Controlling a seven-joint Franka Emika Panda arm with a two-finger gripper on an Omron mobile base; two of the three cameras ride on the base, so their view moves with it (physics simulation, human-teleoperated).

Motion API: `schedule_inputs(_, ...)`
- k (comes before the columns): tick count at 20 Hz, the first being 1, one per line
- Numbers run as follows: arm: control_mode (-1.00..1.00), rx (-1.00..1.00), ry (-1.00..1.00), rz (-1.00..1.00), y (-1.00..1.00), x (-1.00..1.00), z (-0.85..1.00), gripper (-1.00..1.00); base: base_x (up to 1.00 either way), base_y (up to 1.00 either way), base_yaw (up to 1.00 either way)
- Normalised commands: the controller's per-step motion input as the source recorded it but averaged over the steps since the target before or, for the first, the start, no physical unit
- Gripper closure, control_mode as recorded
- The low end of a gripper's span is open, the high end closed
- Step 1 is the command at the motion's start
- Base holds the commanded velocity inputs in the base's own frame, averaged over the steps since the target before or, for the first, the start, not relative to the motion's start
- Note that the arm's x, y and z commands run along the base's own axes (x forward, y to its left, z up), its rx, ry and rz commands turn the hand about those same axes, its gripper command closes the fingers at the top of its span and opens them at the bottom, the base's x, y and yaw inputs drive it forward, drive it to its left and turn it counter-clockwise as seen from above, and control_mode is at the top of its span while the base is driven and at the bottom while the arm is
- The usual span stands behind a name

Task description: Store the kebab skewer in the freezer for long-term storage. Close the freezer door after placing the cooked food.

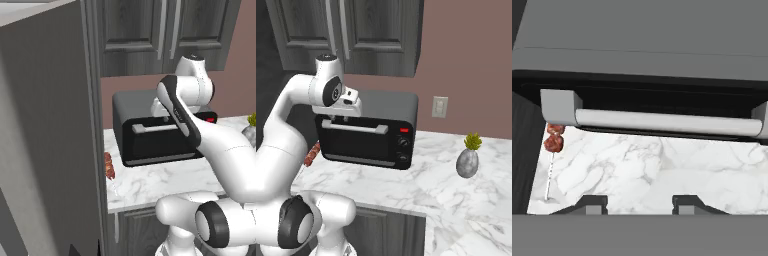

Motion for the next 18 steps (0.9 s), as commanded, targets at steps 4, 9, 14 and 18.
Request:
schedule_inputs(4,-1.0,0.0,0.1,0.0,0.0,0.0,-0.09,-1.0,0.0,0.0,0.0)
schedule_inputs(9,-1.0,0.0,0.18,-0.05,0.38,0.0,-0.36,-1.0,0.0,0.0,0.0)
schedule_inputs(14,-1.0,0.03,0.12,-0.11,0.5,-0.11,-0.44,-1.0,0.0,0.0,0.0)
schedule_inputs(18,-1.0,0.06,0.03,-0.06,0.37,-0.17,-0.52,-1.0,0.0,0.0,0.0)
